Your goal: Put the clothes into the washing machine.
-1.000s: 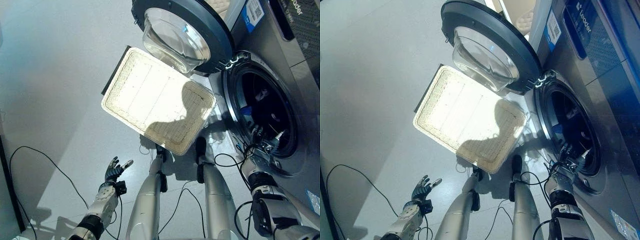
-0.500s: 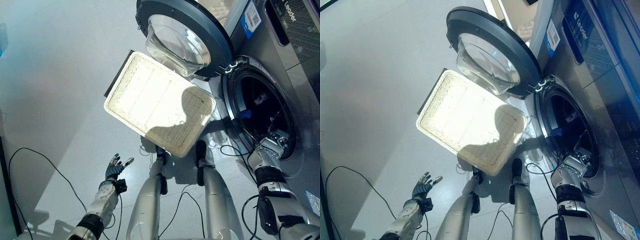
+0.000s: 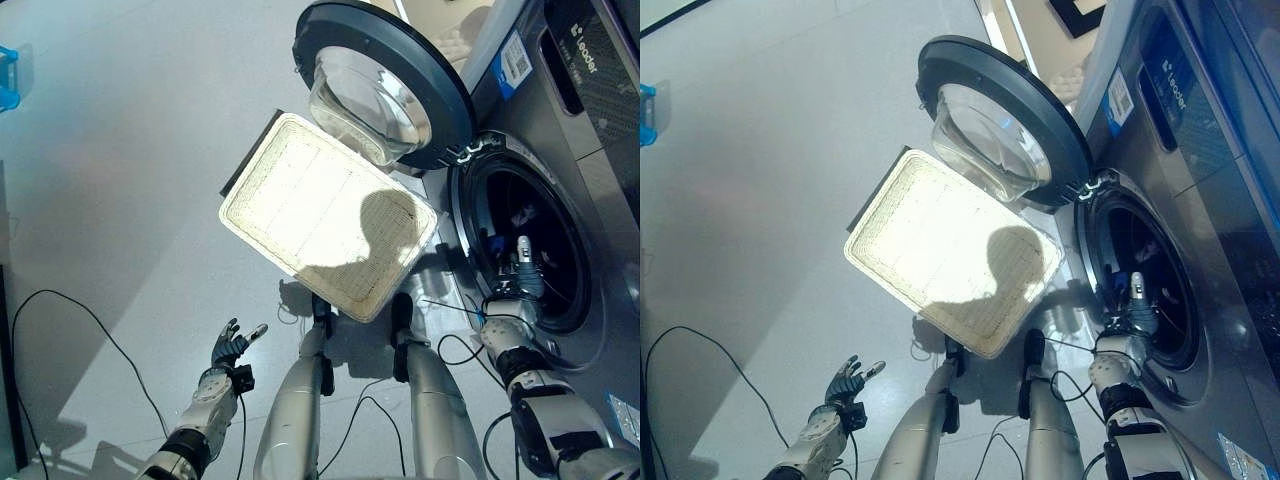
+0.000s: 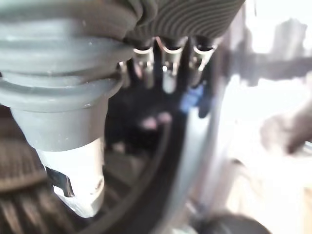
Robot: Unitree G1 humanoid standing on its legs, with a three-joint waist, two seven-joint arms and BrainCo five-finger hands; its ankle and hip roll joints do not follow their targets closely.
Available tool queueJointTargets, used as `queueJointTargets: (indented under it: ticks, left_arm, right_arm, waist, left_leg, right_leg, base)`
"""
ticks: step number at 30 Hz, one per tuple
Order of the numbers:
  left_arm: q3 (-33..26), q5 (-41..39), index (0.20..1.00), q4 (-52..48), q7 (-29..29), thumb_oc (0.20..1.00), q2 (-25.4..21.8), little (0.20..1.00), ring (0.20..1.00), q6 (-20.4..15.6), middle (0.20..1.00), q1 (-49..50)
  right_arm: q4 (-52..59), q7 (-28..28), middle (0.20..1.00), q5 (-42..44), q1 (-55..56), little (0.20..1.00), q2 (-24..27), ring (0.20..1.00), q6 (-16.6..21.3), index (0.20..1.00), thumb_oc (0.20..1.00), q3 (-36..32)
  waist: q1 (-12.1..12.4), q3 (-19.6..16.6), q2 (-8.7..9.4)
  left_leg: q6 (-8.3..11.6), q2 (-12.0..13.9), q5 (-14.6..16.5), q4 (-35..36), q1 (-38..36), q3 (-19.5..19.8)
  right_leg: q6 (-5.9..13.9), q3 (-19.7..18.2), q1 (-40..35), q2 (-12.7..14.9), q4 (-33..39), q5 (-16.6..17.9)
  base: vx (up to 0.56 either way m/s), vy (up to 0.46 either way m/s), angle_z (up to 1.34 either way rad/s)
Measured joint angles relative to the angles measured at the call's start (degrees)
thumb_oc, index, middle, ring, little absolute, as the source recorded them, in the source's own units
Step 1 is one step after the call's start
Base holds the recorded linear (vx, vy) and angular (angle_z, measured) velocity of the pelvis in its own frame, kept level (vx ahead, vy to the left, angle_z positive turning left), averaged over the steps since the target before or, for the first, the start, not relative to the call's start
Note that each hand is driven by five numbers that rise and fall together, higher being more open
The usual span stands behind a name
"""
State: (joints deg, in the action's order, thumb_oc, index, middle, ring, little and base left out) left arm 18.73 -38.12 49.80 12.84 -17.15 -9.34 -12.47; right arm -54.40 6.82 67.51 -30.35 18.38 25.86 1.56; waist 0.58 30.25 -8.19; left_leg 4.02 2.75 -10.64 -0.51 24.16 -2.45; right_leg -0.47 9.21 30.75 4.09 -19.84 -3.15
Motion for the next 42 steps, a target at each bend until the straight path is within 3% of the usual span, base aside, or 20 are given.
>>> queueJointTargets:
  ticks: [6, 10, 13, 17, 22, 27, 33, 42]
  left_arm:
    - [-1.54, 1.41, 1.0, 3.32, -0.91, 1.0, 1.51, 1.0, 1.0, 0.08, 1.0, 0.08]
    - [-2.31, 2.87, 1.0, 5.88, -1.74, 1.0, 1.23, 1.0, 1.0, 0.06, 1.0, 0.3]
    - [-2.5, 4.15, 1.0, 7.68, -3.04, 1.0, 1.4, 1.0, 1.0, 0.03, 1.0, 0.37]
    - [-2.73, 8.21, 1.0, 10.13, -6.7, 1.0, 1.1, 1.0, 1.0, -0.15, 1.0, 3.06]
    - [-1.98, 13.67, 1.0, 13.63, -13.56, 1.0, 1.31, 1.0, 1.0, 0.59, 1.0, 5.41]
    - [-1.18, 17.33, 1.0, 15.76, -19.47, 1.0, 2.03, 1.0, 1.0, 1.51, 1.0, 9.26]
    - [-0.75, 17.05, 1.0, 16.66, -20.95, 1.0, 3.41, 1.0, 1.0, 2.2, 1.0, 9.77]
    - [-0.75, 17.07, 1.0, 16.41, -20.81, 1.0, 3.85, 1.0, 1.0, 2.58, 1.0, 9.65]
  right_arm:
    - [-5.05, -4.8, 1.0, -13.86, 5.18, 1.0, -2.49, 1.0, -5.08, 1.0, 1.0, 6.69]
    - [-7.35, -4.9, 1.0, -20.23, 7.8, 1.0, -2.62, 1.0, -6.63, 1.0, 1.0, 8.13]
    - [-10.22, -1.79, 1.0, -34.01, 9.58, 1.0, -1.31, 1.0, -9.23, 1.0, 1.0, 13.55]
    - [-13.2, -1.49, 1.0, -50.92, 14.48, 1.0, -1.46, 1.0, -15.66, 1.0, 1.0, 17.73]
    - [-14.86, -4.23, 1.0, -62.07, 18.24, 1.0, -1.79, 1.0, -20.41, 1.0, 1.0, 20.18]
    - [-15.63, -6.19, 1.0, -65.32, 21.2, 1.0, -2.47, 1.0, -21.96, 1.0, 1.0, 20.95]
    - [-15.36, -5.81, 1.0, -66.43, 22.8, 1.0, -5.1, 1.0, -20.8, 1.0, 1.0, 21.58]
    - [-13.17, -4.64, 1.0, -66.88, 24.35, 1.0, -5.72, 1.0, -18.9, 1.0, 1.0, 21.68]
  waist:
    - [0.35, -0.18, 0.8]
    - [0.31, -0.93, 2.03]
    - [0.33, -0.99, 2.06]
    - [0.94, -8.15, 3.18]
    - [1.95, -10.93, 4.46]
    - [1.8, -16.4, 6.14]
    - [1.77, -21.49, 8.15]
    - [1.52, -24.23, 7.75]
  left_leg:
    - [-0.43, -0.36, -0.29, 0.82, -4.51, 0.88]
    - [-0.91, -0.78, 0.23, 1.78, -7.79, 0.92]
    - [-1.5, -1.04, -0.05, 3.39, -13.13, 0.97]
    - [-1.78, -1.08, 0.72, 4.94, -15.58, 1.28]
    - [-1.92, -1.08, 1.34, 5.5, -18.51, 1.62]
    - [-1.8, -1.08, 2.76, 5.57, -21.52, 1.04]
    - [-1.48, -1.04, 3.69, 5.8, -23.64, 0.88]
    - [-1.73, -0.87, 4.8, 5.9, -27.63, 0.77]
  right_leg:
    - [0.56, 0.74, -5.57, 0.22, 1.91, 0.31]
    - [1.31, 0.7, -9.54, 0.8, 4.09, 0.83]
    - [1.69, 1.1, -15.85, 0.88, 7.19, 2.05]
    - [2.89, 1.71, -19.8, 0.51, 11.32, 2.63]
    - [3.14, 2.41, -25.04, 0.0, 16.35, 4.26]
    - [3.29, 2.33, -29.68, -0.29, 20.64, 5.17]
    - [3.12, 2.16, -32.75, -0.9, 22.78, 5.45]
    - [2.97, 1.99, -36.92, -0.92, 23.76, 5.13]
  base:
    - [-0.03, 0.158, 0.08]
    - [-0.04, 0.183, 0.04]
    - [-0.03, 0.182, 0.04]
    - [0.0, 0.138, 0.07]
    - [0.04, 0.096, 0.04]
    - [0.04, 0.075, -0.03]
    - [0.05, 0.035, -0.02]
    - [0.05, 0.008, 0.0]
